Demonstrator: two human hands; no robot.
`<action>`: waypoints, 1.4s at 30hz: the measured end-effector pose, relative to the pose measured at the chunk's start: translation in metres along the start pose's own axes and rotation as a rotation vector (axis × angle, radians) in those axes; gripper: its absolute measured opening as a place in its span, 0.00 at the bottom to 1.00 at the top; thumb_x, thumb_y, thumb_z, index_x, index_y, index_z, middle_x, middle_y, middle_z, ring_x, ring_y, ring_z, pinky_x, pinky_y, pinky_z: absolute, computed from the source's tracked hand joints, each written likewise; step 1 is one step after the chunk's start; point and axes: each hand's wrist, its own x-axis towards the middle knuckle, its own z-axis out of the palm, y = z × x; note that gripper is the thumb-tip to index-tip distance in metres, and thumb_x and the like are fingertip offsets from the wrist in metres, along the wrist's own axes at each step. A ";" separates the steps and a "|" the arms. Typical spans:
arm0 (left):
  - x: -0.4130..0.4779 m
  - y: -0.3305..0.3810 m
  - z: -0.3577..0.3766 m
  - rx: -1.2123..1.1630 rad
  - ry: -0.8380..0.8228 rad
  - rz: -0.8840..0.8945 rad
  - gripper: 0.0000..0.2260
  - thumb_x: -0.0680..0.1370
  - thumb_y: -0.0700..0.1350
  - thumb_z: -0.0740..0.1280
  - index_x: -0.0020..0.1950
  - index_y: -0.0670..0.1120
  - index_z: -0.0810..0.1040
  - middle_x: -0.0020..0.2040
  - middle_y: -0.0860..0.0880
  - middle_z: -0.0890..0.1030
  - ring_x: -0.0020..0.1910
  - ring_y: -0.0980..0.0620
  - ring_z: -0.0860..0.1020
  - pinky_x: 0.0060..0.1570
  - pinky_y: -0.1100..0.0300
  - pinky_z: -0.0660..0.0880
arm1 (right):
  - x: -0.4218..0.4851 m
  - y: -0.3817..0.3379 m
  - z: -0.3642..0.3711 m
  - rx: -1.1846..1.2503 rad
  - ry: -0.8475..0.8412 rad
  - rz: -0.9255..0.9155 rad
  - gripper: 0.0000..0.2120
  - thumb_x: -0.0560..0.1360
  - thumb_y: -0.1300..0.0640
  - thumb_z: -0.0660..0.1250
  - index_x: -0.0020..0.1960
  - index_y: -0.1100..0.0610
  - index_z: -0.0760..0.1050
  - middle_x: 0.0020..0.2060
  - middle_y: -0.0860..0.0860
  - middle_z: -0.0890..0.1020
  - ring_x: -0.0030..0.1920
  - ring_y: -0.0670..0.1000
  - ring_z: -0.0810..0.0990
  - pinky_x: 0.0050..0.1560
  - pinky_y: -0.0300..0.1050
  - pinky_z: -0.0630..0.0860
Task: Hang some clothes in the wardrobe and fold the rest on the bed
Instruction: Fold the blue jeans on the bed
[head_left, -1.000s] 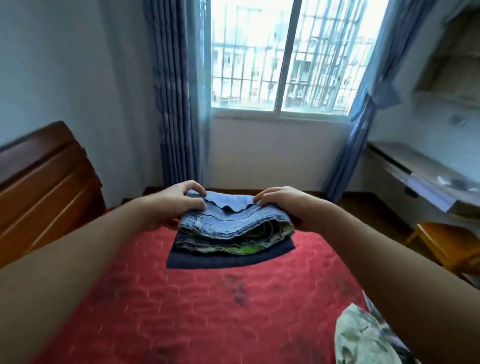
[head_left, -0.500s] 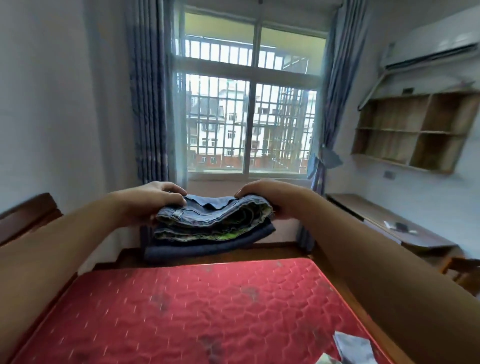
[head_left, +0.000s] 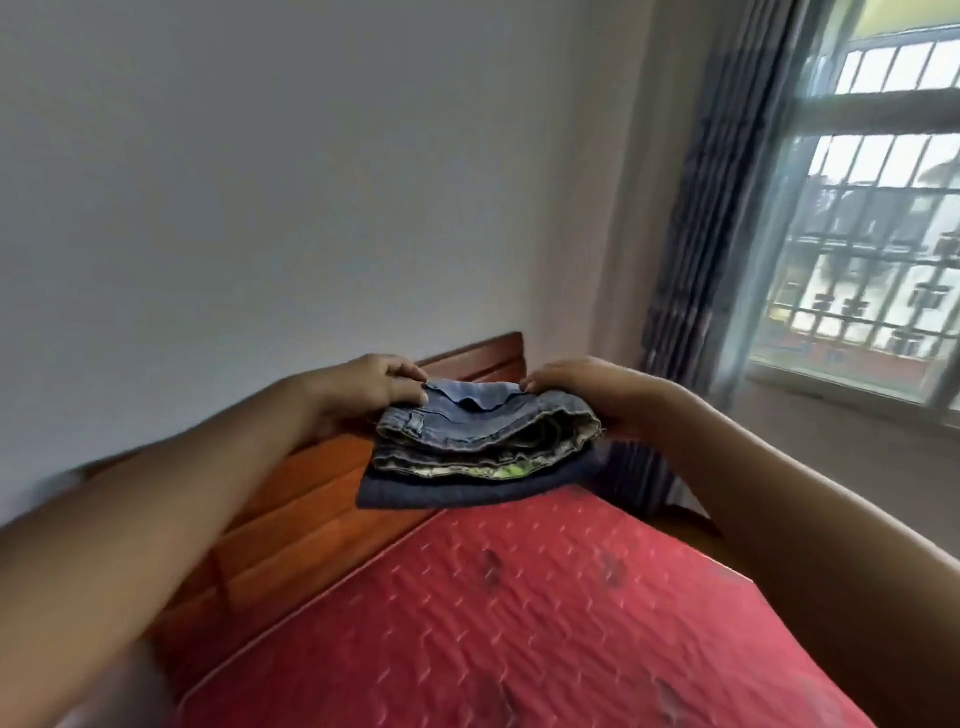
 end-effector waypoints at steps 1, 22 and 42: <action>-0.021 -0.015 -0.025 0.009 0.065 -0.023 0.09 0.79 0.38 0.70 0.58 0.45 0.78 0.56 0.38 0.82 0.49 0.45 0.81 0.53 0.50 0.79 | 0.014 -0.009 0.028 0.017 -0.075 -0.023 0.15 0.76 0.57 0.68 0.57 0.66 0.80 0.49 0.63 0.82 0.49 0.59 0.80 0.50 0.53 0.77; -0.577 -0.241 -0.355 -0.035 1.136 -0.607 0.17 0.73 0.43 0.74 0.58 0.57 0.76 0.57 0.46 0.82 0.54 0.47 0.82 0.51 0.50 0.82 | -0.028 -0.249 0.713 -0.146 -1.102 -0.451 0.15 0.74 0.64 0.66 0.59 0.54 0.81 0.57 0.59 0.84 0.59 0.61 0.83 0.60 0.66 0.79; -0.829 -0.385 -0.391 -0.219 1.824 -0.992 0.16 0.77 0.41 0.66 0.64 0.53 0.72 0.55 0.47 0.77 0.50 0.49 0.78 0.38 0.59 0.77 | -0.171 -0.295 1.116 -0.349 -1.684 -0.770 0.21 0.74 0.67 0.69 0.65 0.54 0.80 0.50 0.52 0.84 0.49 0.50 0.82 0.49 0.47 0.81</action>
